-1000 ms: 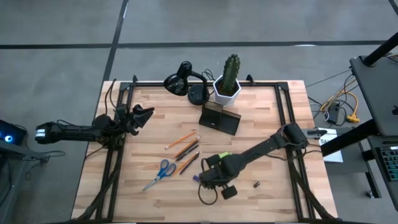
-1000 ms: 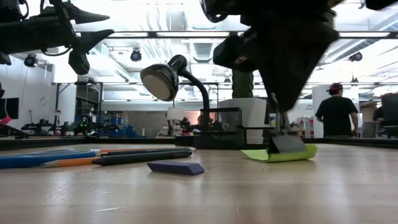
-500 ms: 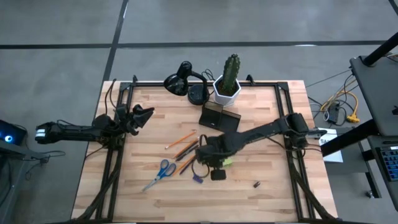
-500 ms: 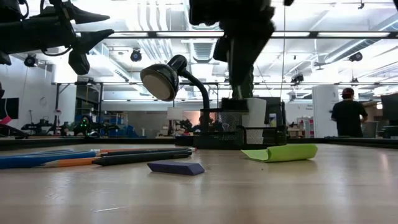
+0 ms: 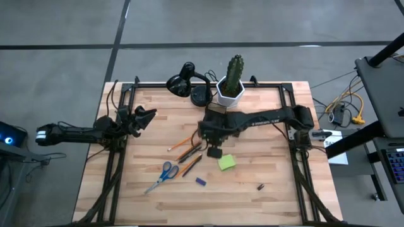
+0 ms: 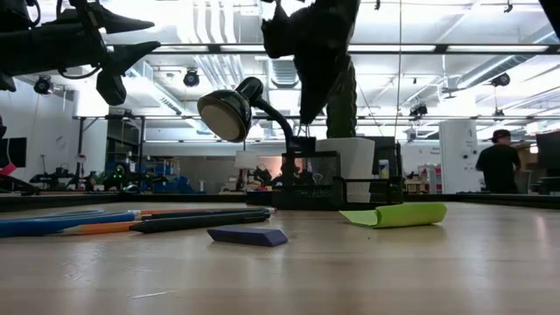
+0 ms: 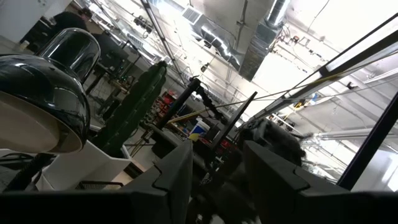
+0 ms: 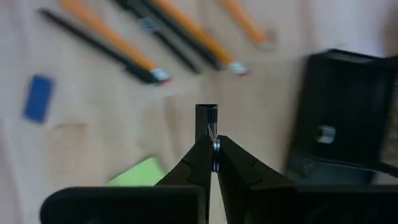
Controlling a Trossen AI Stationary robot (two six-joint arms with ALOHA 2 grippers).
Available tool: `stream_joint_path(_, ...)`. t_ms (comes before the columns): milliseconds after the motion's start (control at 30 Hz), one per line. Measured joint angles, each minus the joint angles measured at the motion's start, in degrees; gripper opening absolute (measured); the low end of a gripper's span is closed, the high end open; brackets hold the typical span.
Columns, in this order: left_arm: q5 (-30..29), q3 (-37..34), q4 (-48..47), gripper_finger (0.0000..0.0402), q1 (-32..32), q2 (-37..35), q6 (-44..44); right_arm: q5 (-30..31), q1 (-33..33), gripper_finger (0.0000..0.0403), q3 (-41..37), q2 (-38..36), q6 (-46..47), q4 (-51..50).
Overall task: Pick and place office supplies into organizer
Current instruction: Put the left black binder clip into the black desk organizer
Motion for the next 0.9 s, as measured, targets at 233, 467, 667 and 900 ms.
stream_joint_path(233, 0.01, 0.0, 0.0, 0.0128, 0.0, -0.02, 0.0, 2.76, -5.35, 0.0008, -0.09, -0.28, -0.13, 0.02)
stream_joint_path(467, -0.01, 0.0, 0.02, 0.0128, 0.0, -0.09, 0.0, 6.54, -9.22, 0.0008, -0.34, -0.28, -0.2, -0.15)
stream_joint_path(667, -0.01, 0.0, 0.02, 0.0128, 0.0, -0.09, 0.02, 8.28, -10.58, 0.0008, -3.26, -0.28, -0.05, 0.87)
stream_joint_path(900, -0.01, 0.0, 0.02, 0.0128, 0.0, -0.09, 0.02, 10.35, -10.58, 0.0008, -6.32, -0.28, 0.06, 4.13)
